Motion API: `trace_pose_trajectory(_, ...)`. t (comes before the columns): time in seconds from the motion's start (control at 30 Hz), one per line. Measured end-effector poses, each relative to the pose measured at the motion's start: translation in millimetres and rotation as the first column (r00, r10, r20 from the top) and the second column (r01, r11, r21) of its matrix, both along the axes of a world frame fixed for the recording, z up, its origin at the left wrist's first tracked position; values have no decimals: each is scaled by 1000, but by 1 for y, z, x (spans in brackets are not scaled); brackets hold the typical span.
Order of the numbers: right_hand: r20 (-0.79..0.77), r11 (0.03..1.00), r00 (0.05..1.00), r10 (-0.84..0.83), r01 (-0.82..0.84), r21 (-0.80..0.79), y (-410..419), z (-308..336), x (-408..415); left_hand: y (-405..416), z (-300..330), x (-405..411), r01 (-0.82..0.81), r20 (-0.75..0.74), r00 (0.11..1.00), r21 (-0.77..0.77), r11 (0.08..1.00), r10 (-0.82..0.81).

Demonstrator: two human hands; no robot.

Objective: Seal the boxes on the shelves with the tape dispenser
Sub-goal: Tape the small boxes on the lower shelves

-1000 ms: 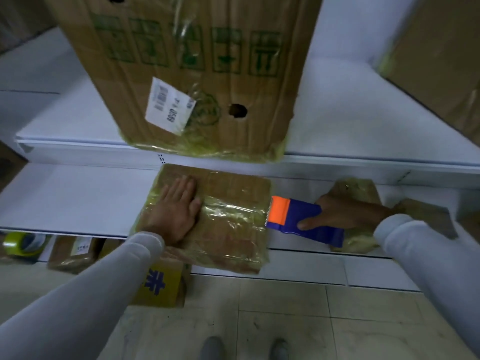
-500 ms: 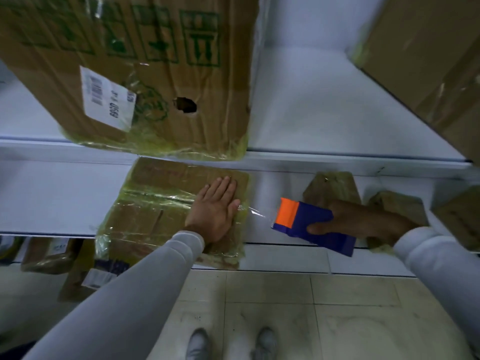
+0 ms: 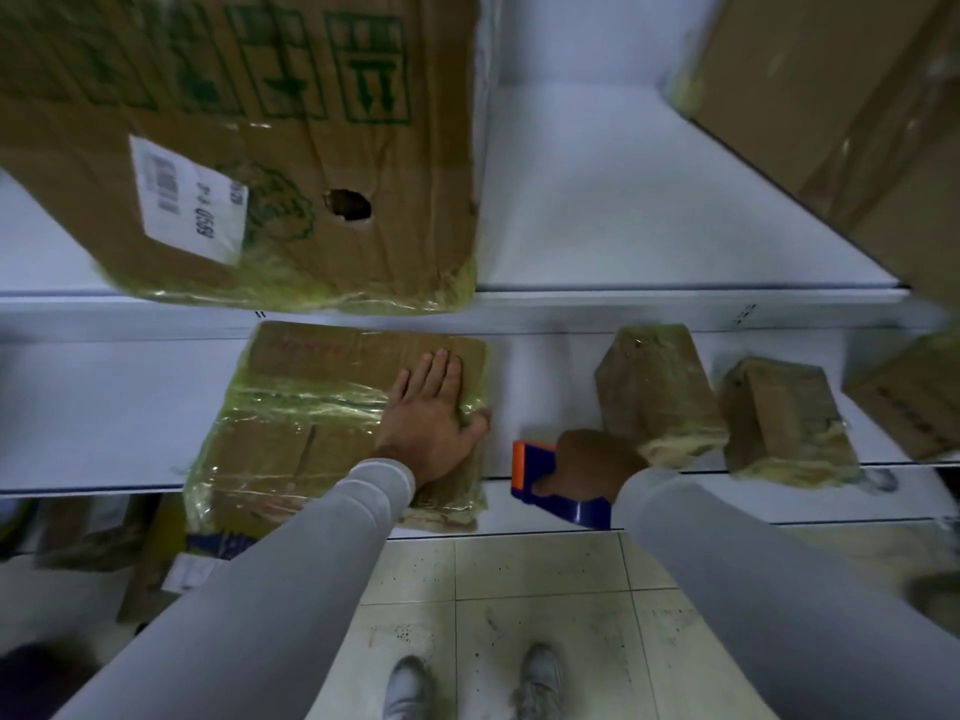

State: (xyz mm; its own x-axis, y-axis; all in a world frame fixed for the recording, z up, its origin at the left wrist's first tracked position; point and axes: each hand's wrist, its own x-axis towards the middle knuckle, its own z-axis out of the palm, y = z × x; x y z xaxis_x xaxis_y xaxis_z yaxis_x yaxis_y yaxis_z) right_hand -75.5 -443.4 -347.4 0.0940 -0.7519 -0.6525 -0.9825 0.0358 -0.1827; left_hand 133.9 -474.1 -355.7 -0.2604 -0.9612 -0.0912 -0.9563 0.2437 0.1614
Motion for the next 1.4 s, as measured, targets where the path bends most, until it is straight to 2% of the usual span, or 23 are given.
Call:
trace_pose_trajectory(0.17,83,982,979,-184,187,-29,31,-15,-16,-3,7,-28,-174,27,985,89,981,173)
trace_pose_trajectory(0.27,175,968,955,-238,248,-38,34,-13,-25,-6,7,-46,-281,88,958,92,955,273)
trace_pose_trajectory(0.33,202,965,949,-243,257,-44,33,-11,-31,-8,5,-49,-285,65,958,94,954,279)
trace_pose_trajectory(0.53,303,950,917,-261,299,-87,34,-2,-42,2,1,-36,-167,-20,986,27,986,168)
trace_pose_trajectory(0.67,404,955,882,-242,290,-61,45,13,-63,0,7,-24,130,-10,991,36,991,-130)
trace_pose_trajectory(0.8,440,958,862,-251,286,-12,69,31,-95,-5,19,-12,416,9,909,85,906,-418)
trace_pose_trajectory(1.0,511,937,803,-307,349,15,95,52,-113,15,21,5,629,54,768,119,768,-638)
trace_pose_trajectory(1.17,543,936,780,-311,351,31,106,58,-93,19,24,4,631,11,770,127,765,-637)
trace_pose_trajectory(1.27,562,939,770,-303,343,36,108,63,-81,24,20,5,590,-48,807,68,804,-588)
trace_pose_trajectory(1.33,575,942,763,-294,332,42,110,67,-73,30,22,7,531,-187,837,47,846,-515)
trace_pose_trajectory(1.4,595,948,753,-281,316,48,111,70,-64,40,29,12,471,-375,828,58,880,-418)
